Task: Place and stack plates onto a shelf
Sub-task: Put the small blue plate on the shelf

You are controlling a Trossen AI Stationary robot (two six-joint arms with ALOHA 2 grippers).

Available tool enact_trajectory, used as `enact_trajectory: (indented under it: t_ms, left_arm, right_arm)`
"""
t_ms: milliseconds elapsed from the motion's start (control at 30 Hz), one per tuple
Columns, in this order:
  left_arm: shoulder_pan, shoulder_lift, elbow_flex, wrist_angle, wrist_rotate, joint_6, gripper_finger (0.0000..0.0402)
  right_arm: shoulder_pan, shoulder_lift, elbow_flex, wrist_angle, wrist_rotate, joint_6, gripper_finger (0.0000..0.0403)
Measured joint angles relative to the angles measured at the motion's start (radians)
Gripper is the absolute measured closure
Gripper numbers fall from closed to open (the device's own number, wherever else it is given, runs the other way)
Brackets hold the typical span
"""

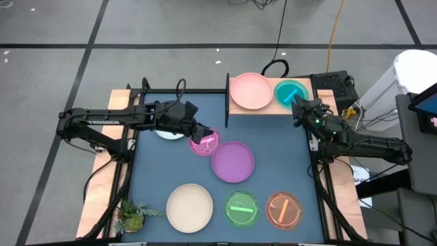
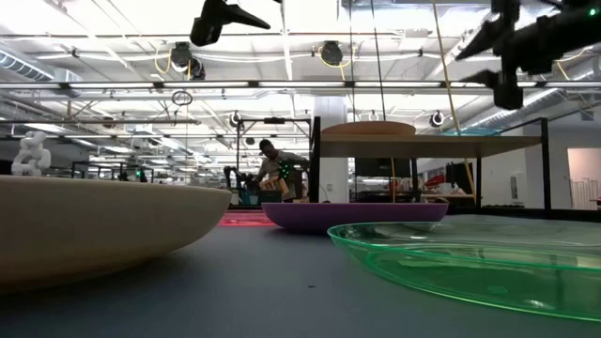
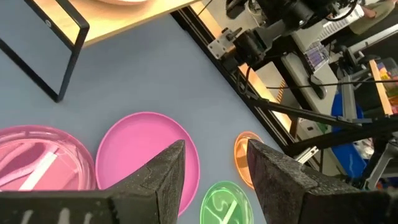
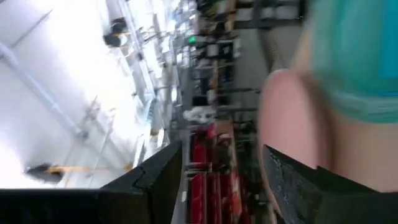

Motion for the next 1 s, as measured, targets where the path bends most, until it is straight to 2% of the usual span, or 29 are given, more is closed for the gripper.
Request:
enact_trajectory:
  t_ms: [100, 300, 433, 700, 833, 1000]
  left_arm:
    - [0.0, 0.0, 0.0, -0.002, 0.0, 0.018, 0.0224]
    - [0.023, 0.0, 0.0, -0.03, 0.0, 0.056, 0.0224]
    - [0.05, 0.0, 0.0, -0.031, 0.0, 0.082, 0.0224]
    - [0.1, 0.0, 0.0, -0.03, 0.024, 0.096, 0.0224]
    - [0.105, 0.0, 0.0, -0.03, 0.027, 0.096, 0.0224]
    - [0.104, 0.0, 0.0, -0.029, 0.027, 0.089, 0.0224]
  right_arm:
    - [0.0, 0.013, 0.063, 0.021, 0.001, -0.107, 0.0215]
    - [0.0, 0.135, 0.338, -0.034, -0.055, -0.468, 0.0252]
    - [0.0, 0.235, 0.529, -0.27, -0.119, -0.731, 0.028]
    - [-0.006, 0.488, 0.858, -0.761, -0.27, -0.954, 0.0358]
    - [-0.043, 0.591, 0.909, -0.931, -0.337, -1.05, 0.0397]
    - [-0.157, 0.672, 0.911, -1.125, -0.441, -1.072, 0.0402]
